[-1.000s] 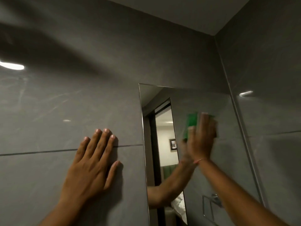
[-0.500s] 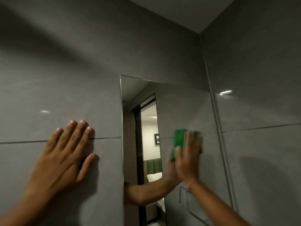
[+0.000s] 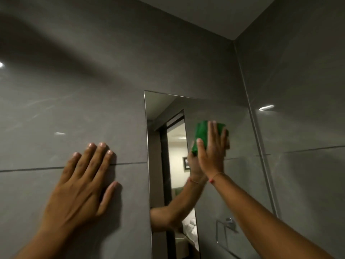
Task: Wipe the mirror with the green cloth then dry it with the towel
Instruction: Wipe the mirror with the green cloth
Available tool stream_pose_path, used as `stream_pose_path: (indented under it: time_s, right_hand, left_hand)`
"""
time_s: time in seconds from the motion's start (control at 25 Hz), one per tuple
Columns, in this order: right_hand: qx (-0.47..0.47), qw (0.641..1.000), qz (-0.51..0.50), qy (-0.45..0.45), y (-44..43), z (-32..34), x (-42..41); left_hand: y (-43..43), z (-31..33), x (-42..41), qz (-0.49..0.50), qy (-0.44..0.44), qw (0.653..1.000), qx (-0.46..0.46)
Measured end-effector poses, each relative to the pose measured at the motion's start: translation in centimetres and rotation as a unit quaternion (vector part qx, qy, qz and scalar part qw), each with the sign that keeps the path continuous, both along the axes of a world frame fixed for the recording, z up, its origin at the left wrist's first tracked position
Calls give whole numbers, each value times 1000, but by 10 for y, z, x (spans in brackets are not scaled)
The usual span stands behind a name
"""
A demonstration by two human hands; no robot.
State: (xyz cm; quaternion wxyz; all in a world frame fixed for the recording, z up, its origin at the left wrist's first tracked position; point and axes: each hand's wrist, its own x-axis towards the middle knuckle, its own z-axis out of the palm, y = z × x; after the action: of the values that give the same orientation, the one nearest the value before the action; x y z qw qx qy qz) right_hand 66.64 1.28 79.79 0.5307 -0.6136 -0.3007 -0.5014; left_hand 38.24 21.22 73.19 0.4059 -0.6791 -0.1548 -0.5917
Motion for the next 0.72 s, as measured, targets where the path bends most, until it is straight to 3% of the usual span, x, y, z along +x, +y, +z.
stream_pose_path:
  time_s: [0.12, 0.24, 0.32, 0.48, 0.56, 0.64, 0.72]
  right_hand:
    - [-81, 980, -5, -182, 41, 62, -57]
    - [-118, 974, -11, -194, 54, 93, -85]
    - [-133, 969, 1, -208, 56, 58, -87]
    - [-168, 963, 15, -211, 55, -101, -103]
    - [-180, 964, 9, -196, 52, -137, -107]
    - [-187, 959, 22, -210, 51, -88, -110]
    - [-187, 957, 32, -218, 52, 4, -115]
  left_hand:
    - [-7, 2, -3, 14, -5, 1000, -16]
    - [-9, 3, -4, 31, -5, 999, -13]
    - [-11, 3, -5, 46, 5, 999, -19]
    - [-23, 4, -9, 62, 16, 996, -53]
    - [-28, 3, -4, 61, 8, 995, -75]
    - [-27, 0, 3, 63, -2, 994, -84]
    - [-22, -1, 8, 60, -8, 996, -73]
